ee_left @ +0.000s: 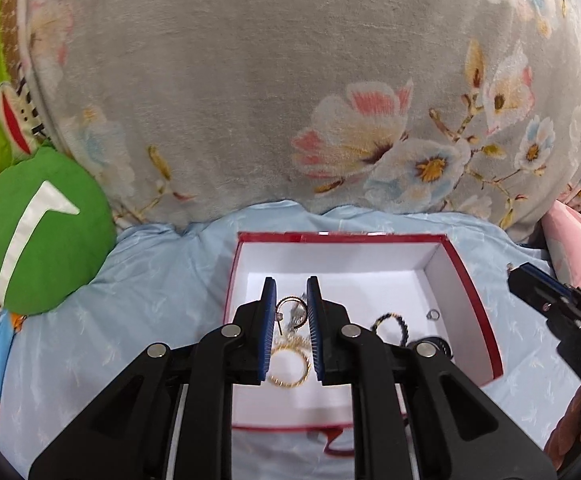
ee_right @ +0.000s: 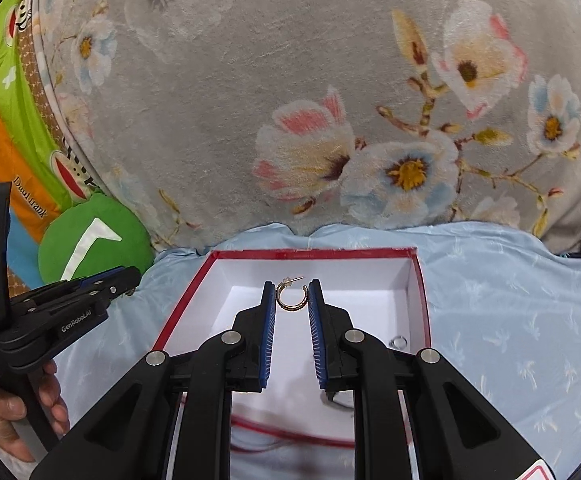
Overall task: Organize jewelry
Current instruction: 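Carry both earrings over the red box and open both tools, then move both open tools back toward the remaining gold earrings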
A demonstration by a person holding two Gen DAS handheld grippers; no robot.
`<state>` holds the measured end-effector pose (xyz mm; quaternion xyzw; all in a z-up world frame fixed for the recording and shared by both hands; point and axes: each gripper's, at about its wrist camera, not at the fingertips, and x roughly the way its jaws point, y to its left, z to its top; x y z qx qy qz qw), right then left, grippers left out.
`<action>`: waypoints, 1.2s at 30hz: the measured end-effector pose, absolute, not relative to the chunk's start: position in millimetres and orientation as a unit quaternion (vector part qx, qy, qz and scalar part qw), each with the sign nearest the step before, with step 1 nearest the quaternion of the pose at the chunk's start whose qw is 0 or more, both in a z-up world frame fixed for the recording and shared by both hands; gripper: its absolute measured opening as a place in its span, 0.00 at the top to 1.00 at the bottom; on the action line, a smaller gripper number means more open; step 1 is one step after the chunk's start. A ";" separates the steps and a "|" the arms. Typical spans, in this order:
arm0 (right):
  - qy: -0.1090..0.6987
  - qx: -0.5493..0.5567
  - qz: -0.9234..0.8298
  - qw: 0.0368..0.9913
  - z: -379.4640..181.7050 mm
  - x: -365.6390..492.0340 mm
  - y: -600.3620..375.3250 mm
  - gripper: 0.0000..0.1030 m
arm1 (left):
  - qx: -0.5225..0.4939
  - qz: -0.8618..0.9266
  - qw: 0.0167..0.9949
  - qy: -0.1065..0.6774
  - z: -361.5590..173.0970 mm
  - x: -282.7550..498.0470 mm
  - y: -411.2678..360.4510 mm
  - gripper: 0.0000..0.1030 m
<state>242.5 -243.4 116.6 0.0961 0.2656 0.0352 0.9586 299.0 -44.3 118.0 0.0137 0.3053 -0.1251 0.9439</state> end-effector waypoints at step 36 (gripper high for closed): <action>0.406 0.088 0.051 0.908 -24.6 147.8 -222.0 0.44 | 0.039 -0.119 0.896 0.426 -9.6 207.6 -11.2 0.25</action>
